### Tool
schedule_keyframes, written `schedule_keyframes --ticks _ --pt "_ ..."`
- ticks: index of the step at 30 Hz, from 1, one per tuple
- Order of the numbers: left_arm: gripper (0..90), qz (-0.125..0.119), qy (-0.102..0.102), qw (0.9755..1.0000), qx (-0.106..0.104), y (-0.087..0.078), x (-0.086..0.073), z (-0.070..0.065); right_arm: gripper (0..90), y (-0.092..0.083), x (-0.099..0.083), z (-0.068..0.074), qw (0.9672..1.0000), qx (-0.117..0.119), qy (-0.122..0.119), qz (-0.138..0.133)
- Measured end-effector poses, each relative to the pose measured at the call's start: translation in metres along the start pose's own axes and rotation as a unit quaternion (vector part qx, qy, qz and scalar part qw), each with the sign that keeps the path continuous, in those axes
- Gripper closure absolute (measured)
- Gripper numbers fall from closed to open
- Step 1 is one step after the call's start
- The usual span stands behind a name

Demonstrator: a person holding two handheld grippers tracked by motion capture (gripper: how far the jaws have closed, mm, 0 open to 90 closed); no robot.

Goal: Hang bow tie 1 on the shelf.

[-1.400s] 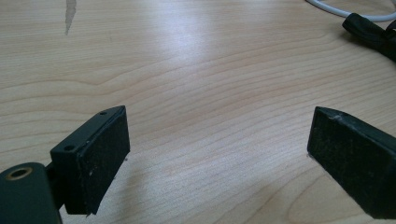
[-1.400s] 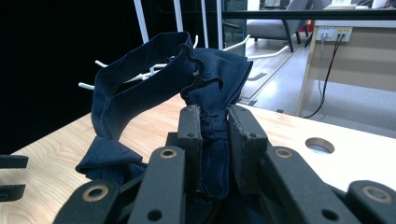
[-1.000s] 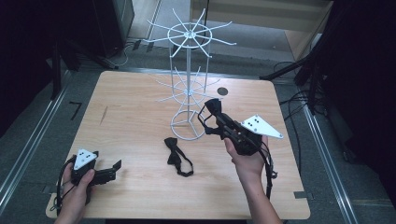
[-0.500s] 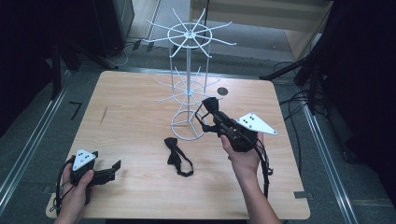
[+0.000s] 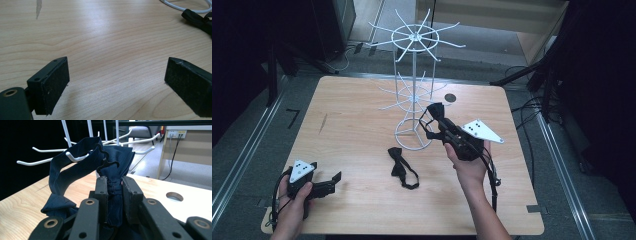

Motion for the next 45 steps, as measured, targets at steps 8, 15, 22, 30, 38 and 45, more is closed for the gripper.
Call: schedule_keyframes --ticks 8,15,22,30,38,45 --pt "6.2 0.0 0.001 1.0 0.0 0.0 0.0 0.0 76.4 0.007 -0.005 0.001 1.0 -0.005 -0.002 0.003" --pt "6.2 0.0 0.002 1.0 -0.001 0.0 0.0 0.0 76.4 0.012 -0.01 0.0 0.9999 -0.01 0.001 0.008" --pt "6.2 0.0 0.001 1.0 -0.001 0.0 0.0 0.0 76.3 0.017 -0.018 -0.007 0.9996 -0.021 0.006 0.02" --pt "6.2 0.001 0.001 1.0 -0.001 0.0 0.0 -0.001 74.3 0.02 -0.027 -0.011 0.9991 -0.023 0.007 0.036" --pt "6.2 0.002 0.005 1.0 0.0 0.001 0.0 -0.001 69.3 0.016 -0.033 -0.012 0.9988 -0.012 0.015 0.044" --pt "6.2 0.001 0.004 1.0 0.0 0.0 0.0 -0.001 63.4 0.012 -0.039 -0.011 0.9982 -0.001 0.016 0.057"
Point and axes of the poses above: each handheld gripper's, and its own axes: y roughly forward along the jaws, x roughly out of its top, z roughly to its left, the point moved 8 cm from there along y, roughly forward along the jaws, and after that the axes turned 9 degrees about y, right-handed, at the moved point
